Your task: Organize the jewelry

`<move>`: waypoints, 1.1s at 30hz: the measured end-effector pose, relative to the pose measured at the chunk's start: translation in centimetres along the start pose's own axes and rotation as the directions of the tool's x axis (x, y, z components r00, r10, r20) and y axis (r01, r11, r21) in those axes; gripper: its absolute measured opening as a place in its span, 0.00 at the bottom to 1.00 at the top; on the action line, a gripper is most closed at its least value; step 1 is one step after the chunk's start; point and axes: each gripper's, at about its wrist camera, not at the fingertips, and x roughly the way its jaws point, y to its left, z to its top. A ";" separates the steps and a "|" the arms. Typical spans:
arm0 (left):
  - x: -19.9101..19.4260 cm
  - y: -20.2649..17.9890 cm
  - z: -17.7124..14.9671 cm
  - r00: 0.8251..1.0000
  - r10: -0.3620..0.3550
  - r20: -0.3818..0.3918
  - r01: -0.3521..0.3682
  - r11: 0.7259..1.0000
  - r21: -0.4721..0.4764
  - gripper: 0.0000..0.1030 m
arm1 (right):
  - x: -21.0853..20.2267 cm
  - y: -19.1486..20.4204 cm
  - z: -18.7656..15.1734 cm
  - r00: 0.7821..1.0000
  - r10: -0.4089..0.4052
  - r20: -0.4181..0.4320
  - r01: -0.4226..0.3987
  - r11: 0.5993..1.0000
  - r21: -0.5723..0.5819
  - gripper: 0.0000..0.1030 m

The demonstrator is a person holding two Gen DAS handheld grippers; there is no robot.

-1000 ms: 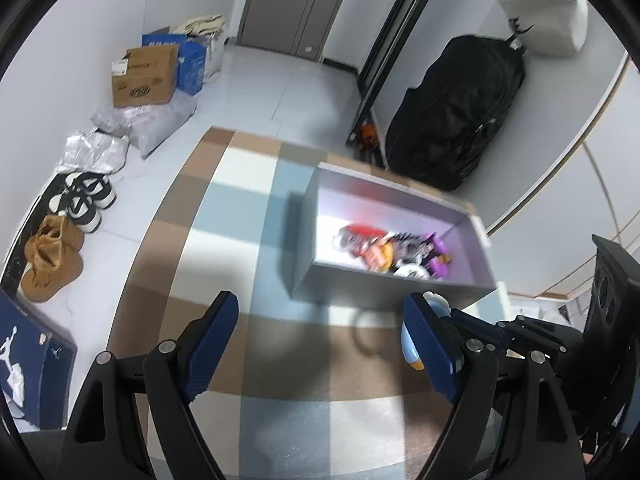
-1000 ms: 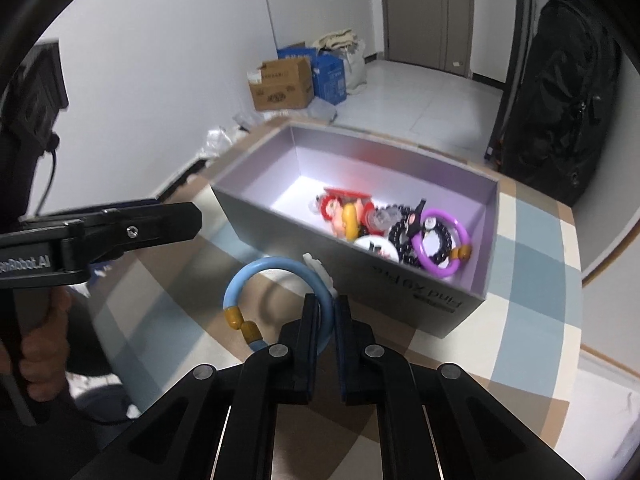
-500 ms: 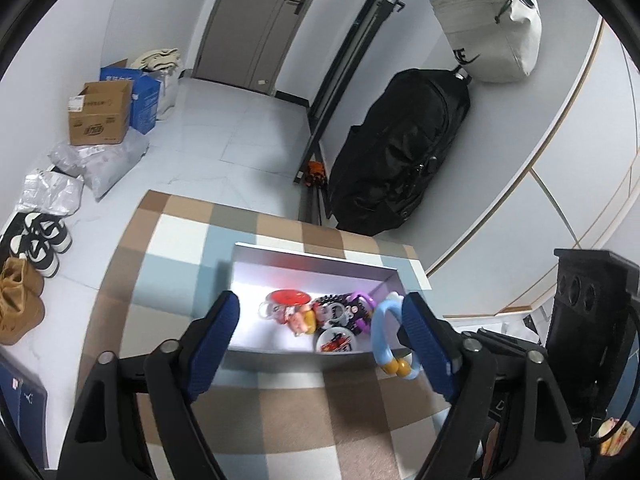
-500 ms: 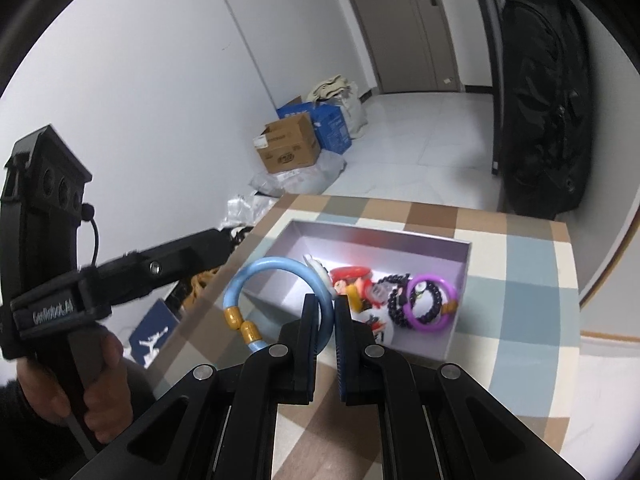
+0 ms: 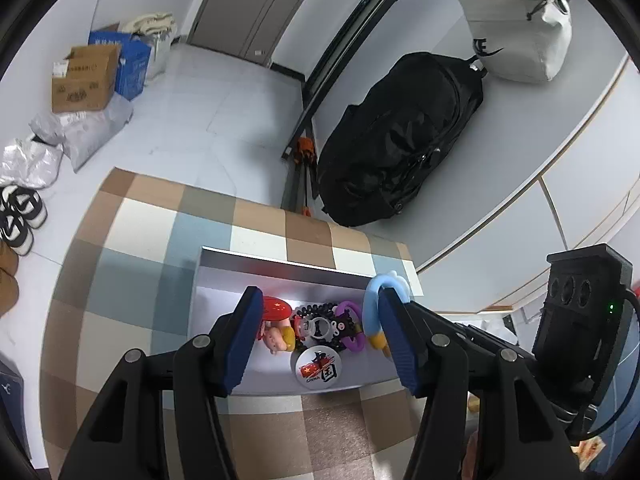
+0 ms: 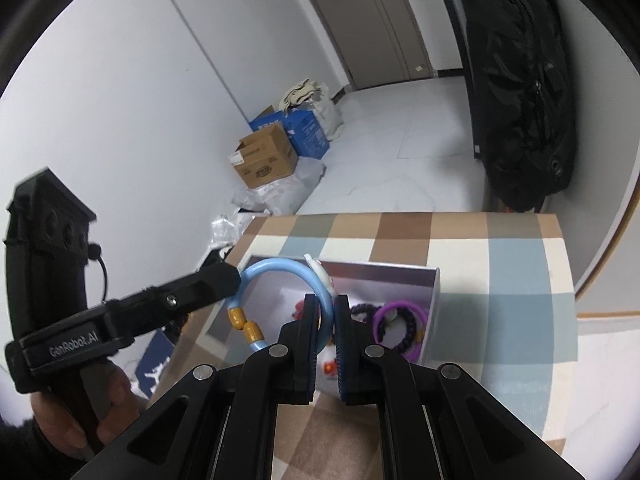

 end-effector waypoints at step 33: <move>1.6 -0.5 0.1 0.989 0.150 -0.012 -0.150 0.988 0.047 0.76 | -0.9 -2.8 0.7 0.998 -0.032 0.055 0.027 0.996 0.090 0.82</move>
